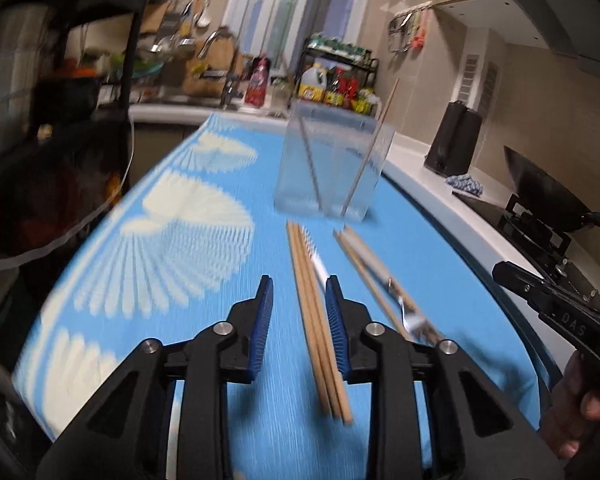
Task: Organize utensils
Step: 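Close the left tool on another chopstick while the right tool grasps one too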
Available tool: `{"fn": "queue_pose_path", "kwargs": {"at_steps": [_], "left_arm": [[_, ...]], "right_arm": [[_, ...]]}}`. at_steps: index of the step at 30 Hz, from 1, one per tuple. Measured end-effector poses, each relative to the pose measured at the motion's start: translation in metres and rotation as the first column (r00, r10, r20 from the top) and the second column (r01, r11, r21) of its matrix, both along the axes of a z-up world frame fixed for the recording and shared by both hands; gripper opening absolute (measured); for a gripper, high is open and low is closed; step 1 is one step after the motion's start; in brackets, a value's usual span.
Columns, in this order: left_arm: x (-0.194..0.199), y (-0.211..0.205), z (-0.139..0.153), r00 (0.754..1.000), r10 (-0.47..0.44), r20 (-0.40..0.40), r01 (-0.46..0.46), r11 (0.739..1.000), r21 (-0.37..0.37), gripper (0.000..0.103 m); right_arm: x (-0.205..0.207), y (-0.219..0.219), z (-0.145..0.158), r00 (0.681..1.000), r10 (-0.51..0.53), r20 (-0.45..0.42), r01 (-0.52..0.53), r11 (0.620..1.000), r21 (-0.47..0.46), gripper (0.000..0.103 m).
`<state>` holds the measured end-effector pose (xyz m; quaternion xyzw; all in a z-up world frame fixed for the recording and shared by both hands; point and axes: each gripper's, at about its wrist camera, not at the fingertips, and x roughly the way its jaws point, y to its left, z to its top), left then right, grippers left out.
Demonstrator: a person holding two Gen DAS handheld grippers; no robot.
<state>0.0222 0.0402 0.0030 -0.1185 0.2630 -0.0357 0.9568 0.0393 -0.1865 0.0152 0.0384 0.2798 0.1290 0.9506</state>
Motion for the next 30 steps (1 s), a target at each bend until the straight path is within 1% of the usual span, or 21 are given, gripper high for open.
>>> {"fn": "queue_pose_path", "kwargs": {"at_steps": [2,5,8,13,15,23,26,29,30], "left_arm": [[-0.008,-0.007,-0.014,0.999,-0.022,-0.032,0.022,1.0,0.002,0.016],[-0.014,-0.018,-0.021,0.997,-0.066,-0.036,0.067,0.997,0.041,0.016],[-0.013,-0.019,-0.025,0.997,-0.062,-0.039,0.064,0.997,0.049,0.016],[-0.012,-0.024,-0.033,0.997,-0.061,-0.056,0.065,0.996,0.068,0.009],[-0.012,-0.025,-0.036,0.996,-0.061,-0.068,0.066,0.995,0.071,0.006],[-0.01,-0.029,-0.044,0.993,-0.075,-0.096,0.082,0.994,0.072,0.006],[-0.01,-0.033,-0.045,0.992,-0.077,-0.097,0.086,0.992,0.091,0.006],[-0.009,-0.033,-0.044,0.994,-0.057,-0.096,0.068,0.991,0.117,0.006],[-0.009,-0.03,-0.045,0.994,-0.043,-0.1,0.054,0.992,0.115,0.007]], "right_arm": [[0.001,-0.003,-0.012,1.0,-0.001,-0.03,0.001,1.0,0.006,0.01],[0.001,-0.004,-0.022,0.998,0.002,-0.058,0.0,1.0,0.02,0.01],[-0.001,0.003,-0.035,0.997,0.021,-0.081,-0.021,1.0,-0.007,0.01],[-0.001,0.006,-0.05,0.992,0.032,-0.121,-0.035,0.999,-0.021,0.011],[0.001,0.006,-0.053,0.991,0.03,-0.133,-0.034,0.999,-0.025,0.011],[0.002,0.01,-0.06,0.987,0.035,-0.157,-0.043,0.998,-0.053,0.011],[0.004,0.01,-0.063,0.986,0.027,-0.166,-0.039,0.997,-0.066,0.011],[0.004,0.013,-0.062,0.986,0.026,-0.164,-0.04,0.996,-0.082,0.011],[0.004,0.013,-0.061,0.986,0.026,-0.164,-0.04,0.996,-0.083,0.011]]}}
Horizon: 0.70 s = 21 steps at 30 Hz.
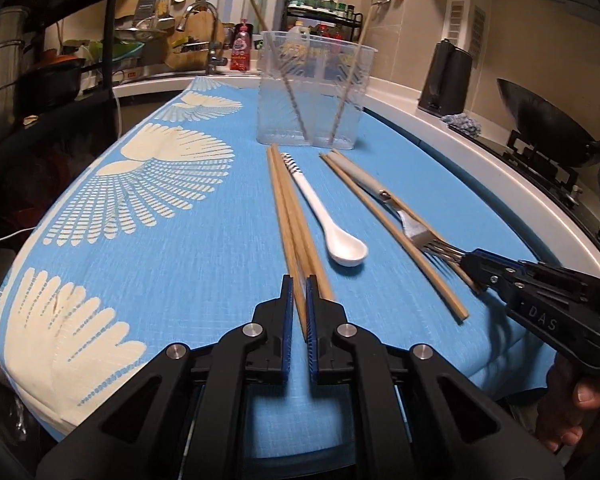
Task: Organize utensils
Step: 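Close the left tool on another chopstick while the right tool grasps one too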
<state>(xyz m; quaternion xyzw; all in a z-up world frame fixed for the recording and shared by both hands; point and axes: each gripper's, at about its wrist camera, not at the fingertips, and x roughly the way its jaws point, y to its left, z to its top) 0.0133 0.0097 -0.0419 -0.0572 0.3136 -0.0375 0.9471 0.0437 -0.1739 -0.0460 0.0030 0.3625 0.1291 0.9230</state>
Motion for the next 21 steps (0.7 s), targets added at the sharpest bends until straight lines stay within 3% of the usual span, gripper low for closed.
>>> {"fn": "queue_pose_path", "kwargs": {"at_steps": [15,21], "left_arm": [[-0.0002,-0.003,-0.0027,1.0,-0.006,0.011,0.005,0.999,0.045,0.007],[-0.0029,0.0062,-0.0023,1.0,0.006,0.023,-0.007,0.999,0.039,0.006]], "right_arm": [[0.0,-0.001,0.0007,1.0,-0.022,0.01,0.022,1.0,-0.017,0.006],[-0.0001,-0.0092,0.0027,0.995,-0.099,0.027,0.1,0.994,-0.033,0.006]]}}
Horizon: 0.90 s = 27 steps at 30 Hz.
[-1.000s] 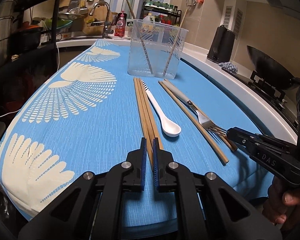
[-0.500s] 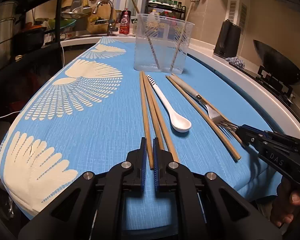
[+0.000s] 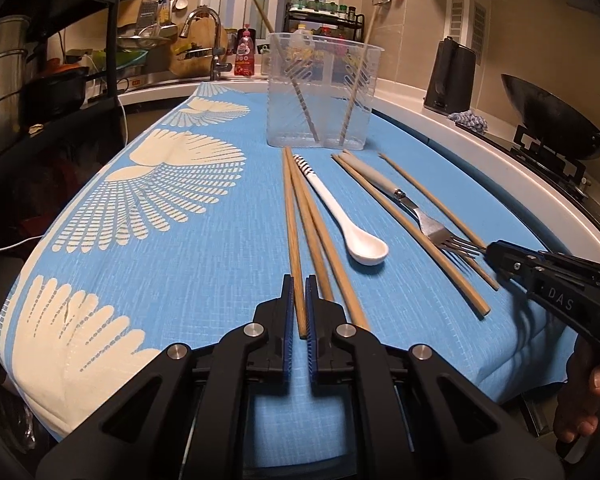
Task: Organize utensils
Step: 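Close the left tool on another chopstick while the right tool grasps one too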
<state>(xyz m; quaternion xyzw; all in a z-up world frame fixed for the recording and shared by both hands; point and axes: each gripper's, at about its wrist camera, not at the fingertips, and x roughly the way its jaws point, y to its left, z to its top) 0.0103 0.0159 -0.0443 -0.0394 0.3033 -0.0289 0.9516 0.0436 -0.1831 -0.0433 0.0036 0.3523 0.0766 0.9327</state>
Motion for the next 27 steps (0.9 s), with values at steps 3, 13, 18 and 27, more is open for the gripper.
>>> {"fn": "queue_pose_path", "kwargs": {"at_steps": [3,13,18,27], "left_arm": [[-0.001,0.01,0.0,1.0,0.016,0.008,-0.016,1.0,-0.006,0.005],[-0.002,0.02,-0.002,0.999,0.021,0.043,-0.021,1.0,0.0,0.006],[0.0,0.02,-0.003,0.998,0.023,0.052,-0.023,1.0,0.002,0.006],[-0.004,0.025,-0.003,0.998,0.026,0.057,-0.026,1.0,0.003,0.006]], "right_arm": [[-0.001,-0.004,0.003,0.999,-0.039,0.021,0.039,0.999,-0.02,0.007],[0.002,-0.011,-0.002,0.998,-0.061,0.0,0.061,0.998,0.003,0.009],[0.003,-0.013,-0.003,0.998,-0.06,0.0,0.06,0.998,0.014,0.007],[0.003,-0.011,-0.003,0.998,-0.057,0.001,0.057,0.998,0.023,0.007]]}}
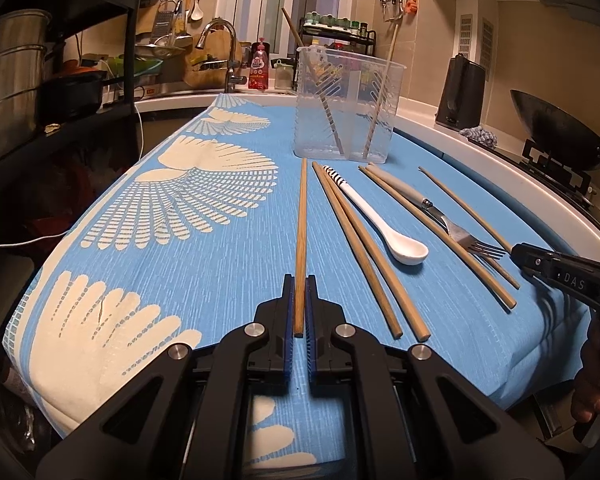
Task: Organize utensils
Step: 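Close the left tool on another chopstick while the right tool grasps one too, then hold the chopsticks in both tools and begin lifting them off the cloth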
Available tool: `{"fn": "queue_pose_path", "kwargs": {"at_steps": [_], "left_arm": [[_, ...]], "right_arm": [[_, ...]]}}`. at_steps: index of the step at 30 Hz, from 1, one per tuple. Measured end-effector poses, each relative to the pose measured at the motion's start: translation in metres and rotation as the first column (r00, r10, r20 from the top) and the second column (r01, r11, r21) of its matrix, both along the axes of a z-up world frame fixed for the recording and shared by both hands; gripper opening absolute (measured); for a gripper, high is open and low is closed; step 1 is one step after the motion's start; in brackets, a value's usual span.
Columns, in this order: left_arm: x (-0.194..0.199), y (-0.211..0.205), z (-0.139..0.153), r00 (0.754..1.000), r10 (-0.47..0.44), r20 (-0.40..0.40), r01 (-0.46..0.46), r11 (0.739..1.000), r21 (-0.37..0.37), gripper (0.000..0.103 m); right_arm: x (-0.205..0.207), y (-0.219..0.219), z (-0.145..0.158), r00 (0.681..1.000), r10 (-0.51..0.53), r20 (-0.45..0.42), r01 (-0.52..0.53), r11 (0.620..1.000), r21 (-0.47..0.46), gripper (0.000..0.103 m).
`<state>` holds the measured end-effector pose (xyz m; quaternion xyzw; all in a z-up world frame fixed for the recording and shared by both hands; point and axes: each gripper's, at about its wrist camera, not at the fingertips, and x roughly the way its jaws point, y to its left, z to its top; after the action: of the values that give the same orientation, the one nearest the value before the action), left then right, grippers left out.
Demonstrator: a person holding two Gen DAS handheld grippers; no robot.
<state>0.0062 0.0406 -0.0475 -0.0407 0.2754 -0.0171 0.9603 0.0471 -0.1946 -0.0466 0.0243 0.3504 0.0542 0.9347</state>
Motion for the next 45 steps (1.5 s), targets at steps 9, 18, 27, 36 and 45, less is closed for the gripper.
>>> {"fn": "queue_pose_path", "kwargs": {"at_steps": [9,18,27,36,45], "left_arm": [[0.0001,-0.0017,-0.0005,1.0,0.009,0.007,-0.01,1.0,0.014,0.006],[0.0,-0.0022,-0.0007,1.0,0.01,0.006,-0.01,1.0,0.015,0.006],[-0.0001,-0.0027,-0.0008,1.0,0.01,0.006,-0.01,1.0,0.015,0.006],[-0.0008,-0.0038,-0.0015,1.0,0.009,0.008,-0.009,1.0,0.014,0.006],[-0.0006,-0.0024,0.0003,1.0,0.006,0.0,-0.006,1.0,0.004,0.005]], "right_arm": [[0.0012,0.0013,0.0002,1.0,0.006,-0.005,-0.006,1.0,-0.003,0.007],[0.0014,0.0013,0.0002,1.0,0.006,-0.007,-0.006,1.0,-0.003,0.007],[0.0014,0.0011,0.0004,1.0,0.006,-0.006,-0.006,1.0,-0.004,0.007],[0.0016,0.0008,0.0005,1.0,0.006,-0.006,-0.006,1.0,-0.003,0.007],[0.0007,-0.0005,0.0023,1.0,-0.003,-0.014,0.003,1.0,0.011,0.007]]}}
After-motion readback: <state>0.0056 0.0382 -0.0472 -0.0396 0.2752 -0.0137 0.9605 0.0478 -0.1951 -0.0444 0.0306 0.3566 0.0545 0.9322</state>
